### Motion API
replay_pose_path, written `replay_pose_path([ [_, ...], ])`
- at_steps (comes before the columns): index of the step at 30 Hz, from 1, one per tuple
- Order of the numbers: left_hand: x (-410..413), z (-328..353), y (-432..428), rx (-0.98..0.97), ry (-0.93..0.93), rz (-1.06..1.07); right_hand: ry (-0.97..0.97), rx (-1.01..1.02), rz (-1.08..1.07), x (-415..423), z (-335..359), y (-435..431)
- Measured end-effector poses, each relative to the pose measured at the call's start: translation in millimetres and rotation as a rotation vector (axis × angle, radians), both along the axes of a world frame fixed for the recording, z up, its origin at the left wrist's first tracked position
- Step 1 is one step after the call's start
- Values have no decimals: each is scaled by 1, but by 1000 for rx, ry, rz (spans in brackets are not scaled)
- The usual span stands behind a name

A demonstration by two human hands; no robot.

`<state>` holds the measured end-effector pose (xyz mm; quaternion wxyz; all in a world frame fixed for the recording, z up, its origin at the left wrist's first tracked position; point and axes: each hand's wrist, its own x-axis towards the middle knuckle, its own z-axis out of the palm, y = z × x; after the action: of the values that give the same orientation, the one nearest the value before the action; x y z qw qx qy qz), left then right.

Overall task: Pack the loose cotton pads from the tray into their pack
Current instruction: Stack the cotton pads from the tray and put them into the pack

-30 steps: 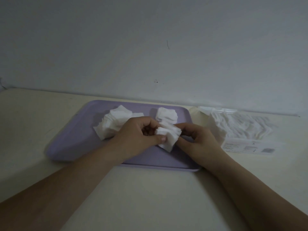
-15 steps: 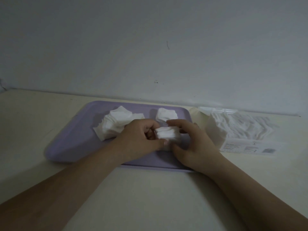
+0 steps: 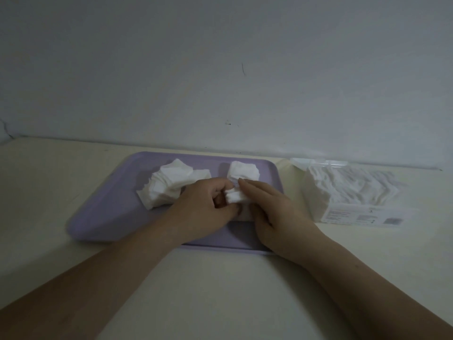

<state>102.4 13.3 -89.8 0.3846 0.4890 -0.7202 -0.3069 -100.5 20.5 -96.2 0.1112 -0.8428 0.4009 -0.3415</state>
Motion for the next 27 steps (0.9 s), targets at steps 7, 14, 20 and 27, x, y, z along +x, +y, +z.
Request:
replay_pose_path([
  [7,-9,24,13,-32,190,40,-467,471,-91,-1,35,-1],
  [14,-49,67,26,108,471,-30,-492,416,-190,-23,86,11],
  [20,-107,79,19,116,415,1,-599,164,-444,-103,111,10],
  [27,-161,59,2,-131,-122,-45,-83,152,-773,-172,84,9],
])
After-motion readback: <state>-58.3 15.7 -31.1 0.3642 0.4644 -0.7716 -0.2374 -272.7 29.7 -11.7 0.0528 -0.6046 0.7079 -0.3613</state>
